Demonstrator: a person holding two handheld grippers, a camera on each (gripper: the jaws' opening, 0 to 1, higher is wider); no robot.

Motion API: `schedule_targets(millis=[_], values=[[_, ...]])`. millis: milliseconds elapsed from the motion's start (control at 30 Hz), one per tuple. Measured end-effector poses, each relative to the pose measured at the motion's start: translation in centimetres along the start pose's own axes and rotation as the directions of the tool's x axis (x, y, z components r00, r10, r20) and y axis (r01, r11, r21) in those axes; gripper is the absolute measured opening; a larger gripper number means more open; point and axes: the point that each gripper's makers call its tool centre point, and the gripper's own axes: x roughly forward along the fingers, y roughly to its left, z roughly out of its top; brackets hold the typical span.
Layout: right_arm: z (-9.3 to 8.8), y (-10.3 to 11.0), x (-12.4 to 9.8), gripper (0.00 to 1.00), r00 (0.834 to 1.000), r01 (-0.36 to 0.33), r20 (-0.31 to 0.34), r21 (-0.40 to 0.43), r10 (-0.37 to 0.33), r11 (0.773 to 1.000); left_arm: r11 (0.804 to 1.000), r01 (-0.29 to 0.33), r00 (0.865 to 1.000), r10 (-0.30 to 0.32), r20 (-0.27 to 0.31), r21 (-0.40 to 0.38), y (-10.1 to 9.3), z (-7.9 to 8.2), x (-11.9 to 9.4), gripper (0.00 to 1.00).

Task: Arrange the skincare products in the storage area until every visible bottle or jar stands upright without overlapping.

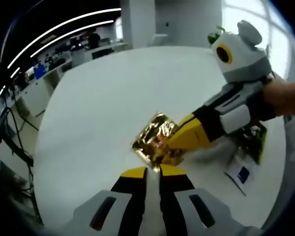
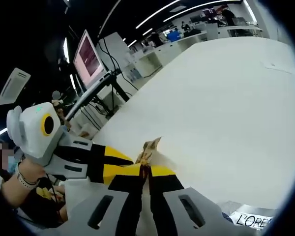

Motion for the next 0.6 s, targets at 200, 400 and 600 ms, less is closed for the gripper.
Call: schedule_targets(millis=[200,400,600], values=[[0.2,0.4,0.1,0.01,1.0,-0.017,0.008,0.012,0.016,1.0,1.0,0.008,1.0,-0.008,0.007,-0.028,0.2,0.1,0.1,0.08],[0.5,0.7,-0.2,0.01,1.0,-0.015,0.013,0.012,0.015,1.0,0.994,0.052,0.998,-0.049,0.033,-0.097,-0.7,-0.1,-0.5,0.11],[0.6,1.7,-0.9,0.01,1.0,-0.022,0.018,-0.021,0.022,1.0,0.984,0.076,0.995,-0.064,0.082,-0.161,-0.9,0.2,-1.5,0.12]])
